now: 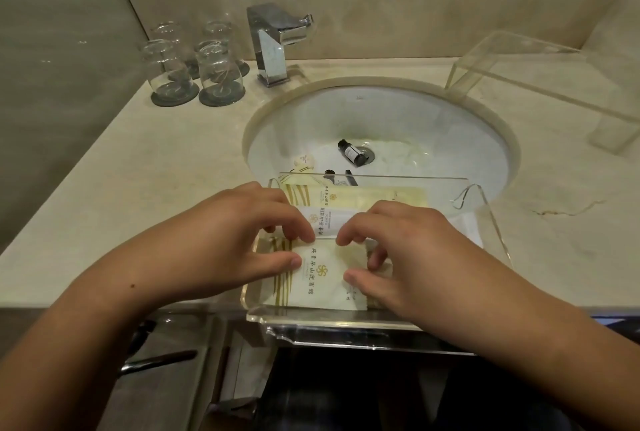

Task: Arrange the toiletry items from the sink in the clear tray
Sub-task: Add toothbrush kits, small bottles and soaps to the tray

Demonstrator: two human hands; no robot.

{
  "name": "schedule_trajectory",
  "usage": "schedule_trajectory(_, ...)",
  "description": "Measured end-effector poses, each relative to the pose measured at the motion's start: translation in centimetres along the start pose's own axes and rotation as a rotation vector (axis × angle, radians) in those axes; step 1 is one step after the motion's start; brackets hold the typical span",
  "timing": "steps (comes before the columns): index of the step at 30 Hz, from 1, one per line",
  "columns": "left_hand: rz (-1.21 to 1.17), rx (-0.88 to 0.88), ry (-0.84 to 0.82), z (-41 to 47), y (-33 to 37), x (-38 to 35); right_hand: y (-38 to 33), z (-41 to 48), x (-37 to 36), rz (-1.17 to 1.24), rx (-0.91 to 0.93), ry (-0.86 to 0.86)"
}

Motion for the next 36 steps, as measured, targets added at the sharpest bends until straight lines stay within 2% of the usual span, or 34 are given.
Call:
schedule_trajectory(14, -0.040, 0.008, 0.018, -0.3, -0.2, 0.1, 0.3, 0.0, 0.2, -0.002, 0.045, 0.002)
schedule_trajectory(21, -0.110, 0.021, 0.135, 1.1, -0.7, 3.2, 1.3, 2.1, 4.1, 0.012, 0.052, 0.090)
schedule_trajectory(27, -0.212, 0.110, 0.229, 5.7, -3.9, 5.7, 5.3, 6.3, 8.0, 0.053, -0.013, 0.186)
schedule_trajectory(30, -0.164, 0.153, 0.165, 8.6, -6.1, 4.8, 7.7, 8.7, 7.9, 0.060, -0.057, 0.122)
schedule_trajectory(36, -0.058, 0.178, -0.068, 13.5, -9.1, 1.4, 12.2, 12.4, 5.4, 0.053, -0.070, -0.089)
Point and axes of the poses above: each hand's wrist, its own z-axis towards the middle knuckle, its own x-axis out of the back of the hand, y = z × x, the point moved 7 cm from there along z, towards the middle knuckle, and after that the axes turned 2 degrees about x, right-handed, at the moved point
